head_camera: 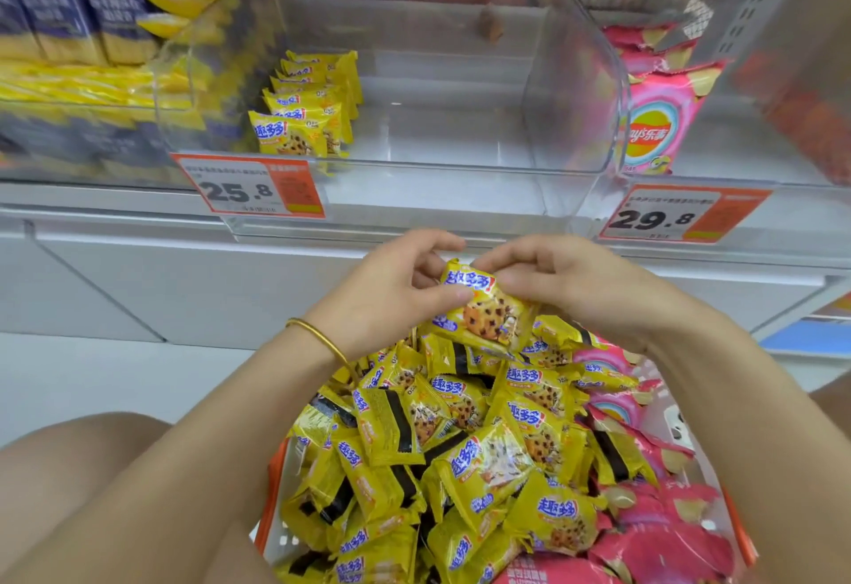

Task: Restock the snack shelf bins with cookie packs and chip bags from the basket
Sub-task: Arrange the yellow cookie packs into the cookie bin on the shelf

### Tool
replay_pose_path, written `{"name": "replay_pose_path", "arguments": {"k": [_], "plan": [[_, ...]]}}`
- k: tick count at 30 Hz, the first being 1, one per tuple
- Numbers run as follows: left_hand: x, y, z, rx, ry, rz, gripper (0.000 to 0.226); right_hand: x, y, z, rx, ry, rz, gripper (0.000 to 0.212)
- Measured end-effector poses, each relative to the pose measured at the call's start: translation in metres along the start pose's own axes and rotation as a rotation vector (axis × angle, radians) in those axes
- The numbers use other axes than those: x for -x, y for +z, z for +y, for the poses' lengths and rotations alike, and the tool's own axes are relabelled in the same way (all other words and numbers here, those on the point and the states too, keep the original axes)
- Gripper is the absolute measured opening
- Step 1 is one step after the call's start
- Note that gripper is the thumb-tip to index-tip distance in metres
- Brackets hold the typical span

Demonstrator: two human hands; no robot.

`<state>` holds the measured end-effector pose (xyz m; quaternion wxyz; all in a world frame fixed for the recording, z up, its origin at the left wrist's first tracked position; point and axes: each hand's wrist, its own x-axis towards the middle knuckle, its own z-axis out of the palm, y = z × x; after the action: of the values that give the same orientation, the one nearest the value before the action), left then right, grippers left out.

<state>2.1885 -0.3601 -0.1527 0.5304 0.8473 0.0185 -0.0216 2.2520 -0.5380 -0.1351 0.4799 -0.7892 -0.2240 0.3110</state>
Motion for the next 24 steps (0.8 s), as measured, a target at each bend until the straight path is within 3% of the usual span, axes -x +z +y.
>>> {"name": "replay_pose_path", "arguments": {"k": [4,6,8,10,12,15,18,24], "plan": [[-0.002,-0.028,0.019,0.165,0.129,0.147,0.045,-0.001,-0.002,-0.047,0.175,-0.173,0.0,0.028],[-0.004,-0.048,0.025,0.144,0.292,0.343,0.041,-0.009,-0.008,-0.081,0.248,-0.287,0.082,0.028],[-0.007,-0.07,0.022,-0.063,0.425,0.662,0.03,-0.031,-0.016,-0.112,0.328,-0.396,0.23,0.026],[-0.009,-0.091,0.011,-0.379,0.403,0.876,0.026,-0.067,-0.014,-0.135,0.464,-0.439,0.353,0.028],[-0.011,-0.105,-0.004,-0.616,0.292,0.861,0.028,-0.111,0.001,-0.146,0.694,-0.412,0.368,0.032],[-0.01,-0.107,-0.013,-0.76,0.174,0.757,0.043,-0.168,0.039,-0.145,0.973,-0.428,0.265,0.039],[-0.007,-0.107,-0.011,-0.784,0.21,0.75,0.034,-0.2,0.067,-0.139,1.061,-0.473,0.177,0.043],[-0.007,-0.107,-0.01,-0.727,0.176,0.731,0.033,-0.216,0.076,-0.142,1.244,-0.532,0.203,0.033]]}}
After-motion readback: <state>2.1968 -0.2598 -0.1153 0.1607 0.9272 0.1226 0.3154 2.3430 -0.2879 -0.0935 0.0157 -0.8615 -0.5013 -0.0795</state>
